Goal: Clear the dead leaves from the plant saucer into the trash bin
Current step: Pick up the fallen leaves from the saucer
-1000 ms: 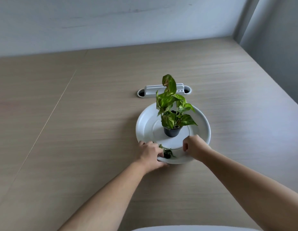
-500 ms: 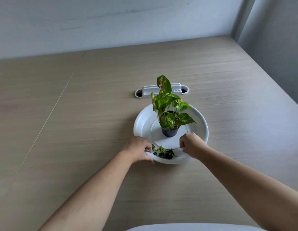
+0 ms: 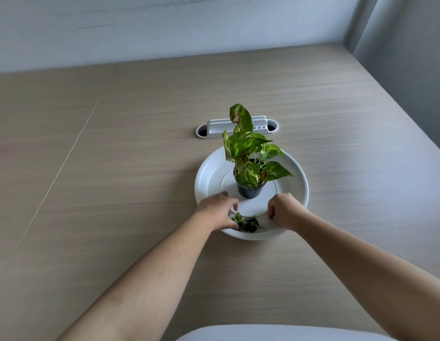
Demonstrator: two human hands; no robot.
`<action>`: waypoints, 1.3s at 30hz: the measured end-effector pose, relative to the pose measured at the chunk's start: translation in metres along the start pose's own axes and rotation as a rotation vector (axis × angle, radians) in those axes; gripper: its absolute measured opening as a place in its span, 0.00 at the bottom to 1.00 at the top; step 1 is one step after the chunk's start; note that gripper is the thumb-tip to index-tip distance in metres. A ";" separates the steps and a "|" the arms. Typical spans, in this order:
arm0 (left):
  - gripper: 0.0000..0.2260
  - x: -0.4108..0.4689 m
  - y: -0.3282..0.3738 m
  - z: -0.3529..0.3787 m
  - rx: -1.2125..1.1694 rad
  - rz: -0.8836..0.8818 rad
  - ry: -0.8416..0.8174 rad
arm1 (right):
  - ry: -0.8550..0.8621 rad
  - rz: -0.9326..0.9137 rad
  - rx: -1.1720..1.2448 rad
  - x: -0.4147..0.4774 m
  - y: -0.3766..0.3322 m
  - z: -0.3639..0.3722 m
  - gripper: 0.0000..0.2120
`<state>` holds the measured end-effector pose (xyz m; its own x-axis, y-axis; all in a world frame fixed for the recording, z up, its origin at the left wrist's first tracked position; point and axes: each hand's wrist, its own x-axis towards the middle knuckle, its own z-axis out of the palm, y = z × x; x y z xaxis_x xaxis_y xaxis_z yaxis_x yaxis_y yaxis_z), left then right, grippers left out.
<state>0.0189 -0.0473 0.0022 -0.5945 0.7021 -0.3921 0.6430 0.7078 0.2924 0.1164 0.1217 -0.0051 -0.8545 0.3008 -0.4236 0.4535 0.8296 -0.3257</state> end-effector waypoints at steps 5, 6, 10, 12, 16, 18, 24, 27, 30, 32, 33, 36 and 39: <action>0.15 0.006 0.006 0.006 0.055 0.057 0.000 | -0.033 -0.081 0.078 0.001 -0.017 0.008 0.12; 0.14 0.006 0.006 0.007 0.036 0.066 0.005 | -0.030 -0.098 0.072 0.001 -0.018 0.011 0.13; 0.07 0.007 0.005 0.012 -0.028 0.099 0.001 | 0.002 -0.145 0.079 0.000 -0.019 0.014 0.11; 0.06 0.009 0.003 0.013 -0.086 0.080 -0.009 | 0.009 -0.147 0.101 -0.003 -0.022 0.014 0.11; 0.09 0.008 0.004 0.010 -0.208 0.005 -0.033 | 0.023 -0.130 0.117 -0.008 -0.030 0.020 0.17; 0.09 0.007 0.001 0.006 -0.266 -0.014 -0.014 | 0.028 -0.128 0.092 -0.007 -0.034 0.022 0.20; 0.04 0.001 -0.021 -0.016 -0.525 -0.103 0.131 | -0.003 -0.201 -0.007 0.000 -0.040 0.026 0.12; 0.04 -0.005 -0.029 -0.023 -0.643 -0.153 0.128 | -0.040 -0.221 -0.026 0.001 -0.040 0.031 0.13; 0.12 -0.008 -0.034 -0.024 -0.696 -0.158 0.157 | -0.040 -0.226 -0.032 0.002 -0.038 0.032 0.13; 0.13 -0.011 -0.036 -0.022 -0.698 -0.167 0.167 | -0.033 -0.222 -0.042 0.002 -0.038 0.031 0.13; 0.12 -0.012 -0.036 -0.020 -0.703 -0.171 0.170 | -0.029 -0.218 -0.038 0.003 -0.038 0.030 0.12; 0.12 -0.013 -0.039 -0.018 -0.737 -0.172 0.186 | -0.008 -0.229 0.006 0.005 -0.041 0.028 0.12; 0.11 -0.015 -0.040 -0.020 -0.743 -0.167 0.197 | -0.034 -0.273 0.005 0.006 -0.047 0.027 0.16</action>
<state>-0.0072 -0.0851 0.0135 -0.7742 0.5337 -0.3404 0.0880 0.6233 0.7770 0.0964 0.0722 -0.0152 -0.9364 0.0504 -0.3473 0.2088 0.8755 -0.4358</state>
